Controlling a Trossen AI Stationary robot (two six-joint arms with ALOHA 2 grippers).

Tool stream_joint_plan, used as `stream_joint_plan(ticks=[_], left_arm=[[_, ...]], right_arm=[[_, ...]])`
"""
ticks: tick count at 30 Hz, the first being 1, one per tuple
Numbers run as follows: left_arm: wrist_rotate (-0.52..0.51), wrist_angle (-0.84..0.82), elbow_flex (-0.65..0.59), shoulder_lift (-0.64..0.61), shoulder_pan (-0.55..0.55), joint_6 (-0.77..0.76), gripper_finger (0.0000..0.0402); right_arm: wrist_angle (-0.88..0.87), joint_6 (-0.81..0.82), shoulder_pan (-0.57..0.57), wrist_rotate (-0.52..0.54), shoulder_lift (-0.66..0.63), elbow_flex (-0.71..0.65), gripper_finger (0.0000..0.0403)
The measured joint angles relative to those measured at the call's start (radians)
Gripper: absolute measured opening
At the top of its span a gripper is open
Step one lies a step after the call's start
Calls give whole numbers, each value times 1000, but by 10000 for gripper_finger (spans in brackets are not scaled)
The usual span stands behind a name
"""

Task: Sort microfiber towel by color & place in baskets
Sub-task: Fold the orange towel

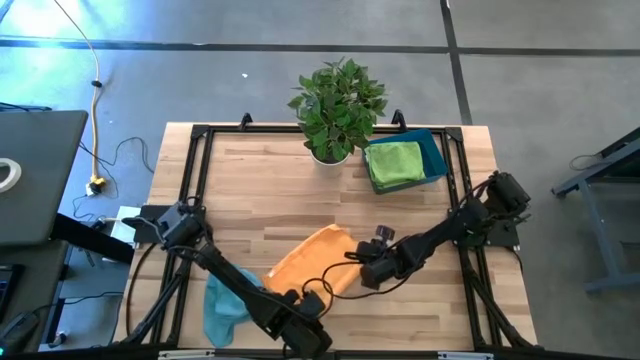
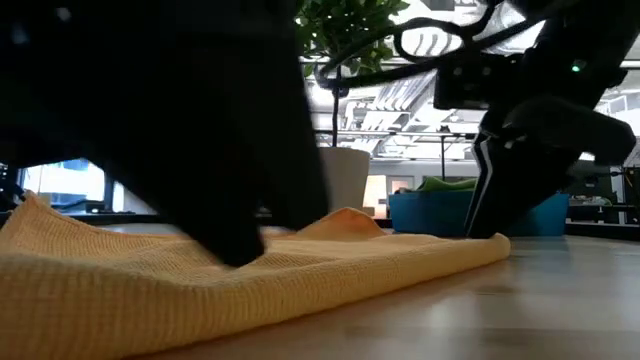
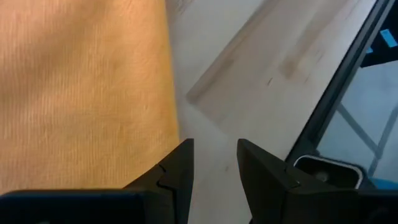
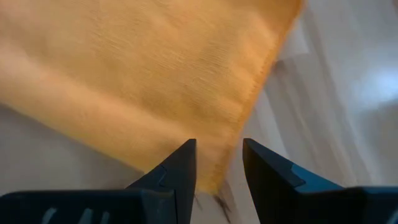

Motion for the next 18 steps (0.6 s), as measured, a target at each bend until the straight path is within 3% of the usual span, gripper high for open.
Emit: stream_joint_plan(ticks=[10,15,18], left_arm=[[28,-213,101,-35,25,145,113],[89,-411,100,-63,19,177,113],[89,-499,101,-82,14,242,113]], right_arm=[[-40,15,-9,-5,-189,-52,124],[198,234,-11,-109,-284,-273,124],[361,388,-10,-115,-348,-374,124]])
